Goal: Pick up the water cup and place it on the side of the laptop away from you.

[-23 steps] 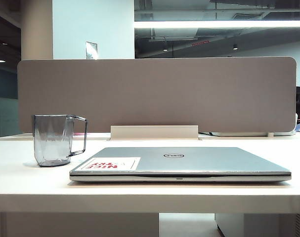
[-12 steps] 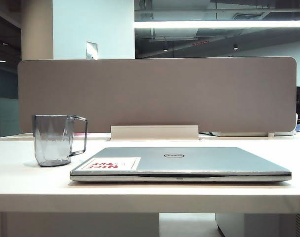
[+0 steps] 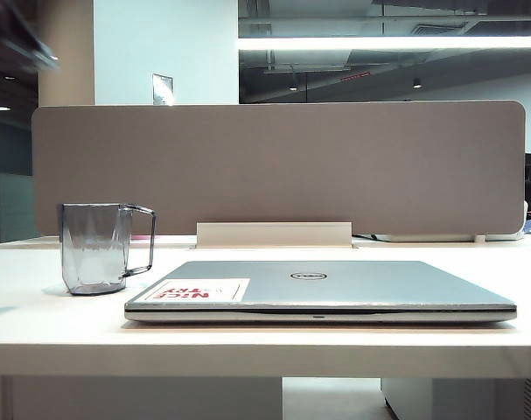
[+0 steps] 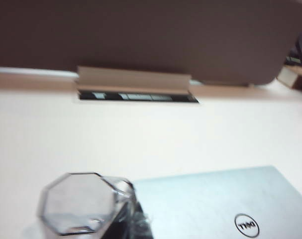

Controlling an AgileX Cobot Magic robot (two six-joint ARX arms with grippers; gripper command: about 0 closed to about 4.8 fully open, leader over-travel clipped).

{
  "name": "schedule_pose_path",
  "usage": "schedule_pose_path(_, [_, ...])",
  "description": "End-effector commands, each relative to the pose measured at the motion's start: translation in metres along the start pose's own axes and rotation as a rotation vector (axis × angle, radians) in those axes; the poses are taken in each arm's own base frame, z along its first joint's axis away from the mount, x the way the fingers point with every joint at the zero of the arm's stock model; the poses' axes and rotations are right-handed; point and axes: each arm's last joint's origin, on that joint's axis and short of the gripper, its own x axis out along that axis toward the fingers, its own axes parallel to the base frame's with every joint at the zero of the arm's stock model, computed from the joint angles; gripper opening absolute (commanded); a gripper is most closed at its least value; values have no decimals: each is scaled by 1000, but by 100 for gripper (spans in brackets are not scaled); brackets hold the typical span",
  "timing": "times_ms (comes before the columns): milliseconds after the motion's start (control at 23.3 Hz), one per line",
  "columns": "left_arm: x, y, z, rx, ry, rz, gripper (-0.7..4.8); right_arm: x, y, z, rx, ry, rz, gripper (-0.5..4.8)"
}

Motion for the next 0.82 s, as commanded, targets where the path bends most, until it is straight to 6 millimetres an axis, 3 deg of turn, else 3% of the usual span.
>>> schedule_pose_path(43, [24, -17, -12, 11, 8, 8, -6, 0, 0, 0, 2, -13, 5, -8])
schedule_pose_path(344, [70, -68, -66, 55, 57, 64, -6, 0, 0, 0, 2, -13, 5, -8])
schedule_pose_path(515, [85, -78, -87, 42, 64, 160, -3, 0, 0, 0, 3, -12, 6, -8])
schedule_pose_path(644, [94, -76, -102, -29, 56, 221, 91, 0, 0, 0, 3, -11, 11, -8])
schedule_pose_path(816, [100, -74, -115, -36, 81, 257, 103, 0, 1, 0, 10, -4, 41, -8])
